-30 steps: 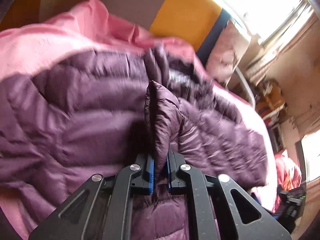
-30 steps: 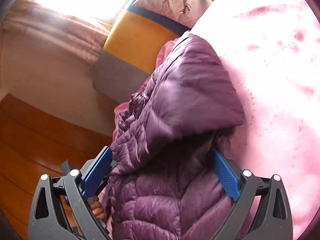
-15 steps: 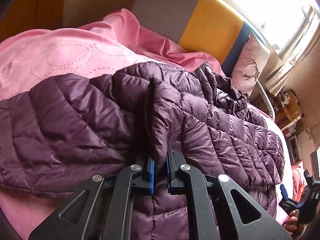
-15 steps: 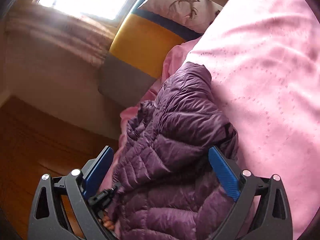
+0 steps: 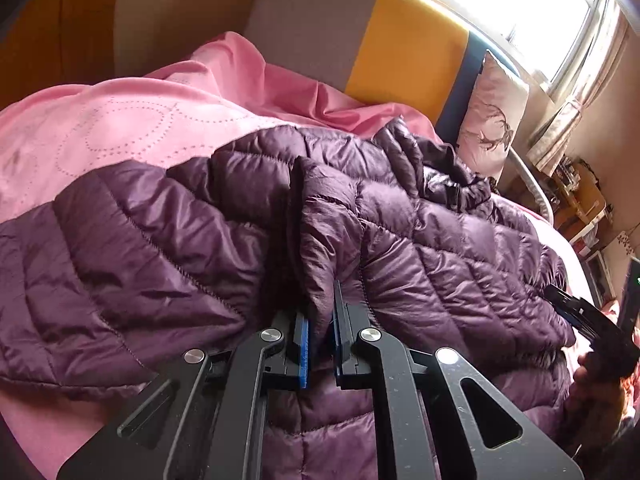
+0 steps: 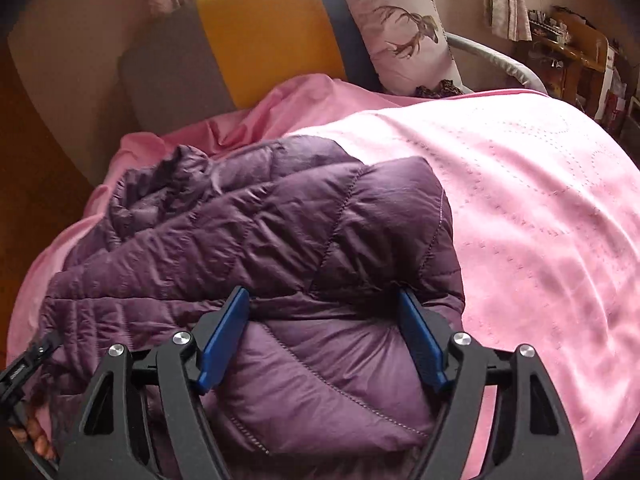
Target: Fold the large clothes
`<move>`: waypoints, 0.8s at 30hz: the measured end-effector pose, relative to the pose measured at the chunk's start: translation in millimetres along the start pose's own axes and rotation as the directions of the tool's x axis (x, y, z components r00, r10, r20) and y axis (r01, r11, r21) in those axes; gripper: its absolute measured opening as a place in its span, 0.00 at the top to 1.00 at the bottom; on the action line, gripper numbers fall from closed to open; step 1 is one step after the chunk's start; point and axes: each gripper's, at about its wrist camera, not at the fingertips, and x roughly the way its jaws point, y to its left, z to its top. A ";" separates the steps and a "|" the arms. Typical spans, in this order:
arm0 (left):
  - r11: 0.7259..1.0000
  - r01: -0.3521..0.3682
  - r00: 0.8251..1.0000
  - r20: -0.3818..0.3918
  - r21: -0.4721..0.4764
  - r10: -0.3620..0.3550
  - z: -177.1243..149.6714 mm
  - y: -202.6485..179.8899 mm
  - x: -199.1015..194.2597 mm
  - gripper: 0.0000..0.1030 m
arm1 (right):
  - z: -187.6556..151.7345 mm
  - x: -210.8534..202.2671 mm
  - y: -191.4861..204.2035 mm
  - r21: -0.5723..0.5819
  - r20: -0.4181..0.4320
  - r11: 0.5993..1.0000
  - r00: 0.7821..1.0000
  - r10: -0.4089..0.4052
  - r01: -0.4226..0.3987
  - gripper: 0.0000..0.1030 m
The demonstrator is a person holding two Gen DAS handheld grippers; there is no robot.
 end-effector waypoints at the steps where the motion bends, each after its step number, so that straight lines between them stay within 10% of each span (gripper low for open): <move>1: 1.000 0.004 1.000 -0.009 -0.010 -0.004 -3.9 2.6 3.5 0.92 | -3.2 6.0 -1.4 -0.013 -0.006 1.000 1.000 -0.022 0.022 0.28; 14: 0.999 -0.001 1.000 -0.018 -0.035 0.000 -13.9 6.1 21.7 0.89 | -14.2 35.5 24.1 -0.142 0.046 0.971 0.981 -0.189 0.193 0.24; 20: 0.997 -0.026 0.999 0.019 -0.076 0.027 -25.5 13.4 -20.5 0.43 | -12.1 31.1 25.7 -0.138 0.045 0.972 0.982 -0.186 0.190 0.17; 24: 0.986 -0.038 0.998 0.052 -0.162 0.047 -42.2 42.3 -57.2 0.43 | -10.4 14.6 34.5 -0.165 0.059 0.964 0.977 -0.203 0.210 0.05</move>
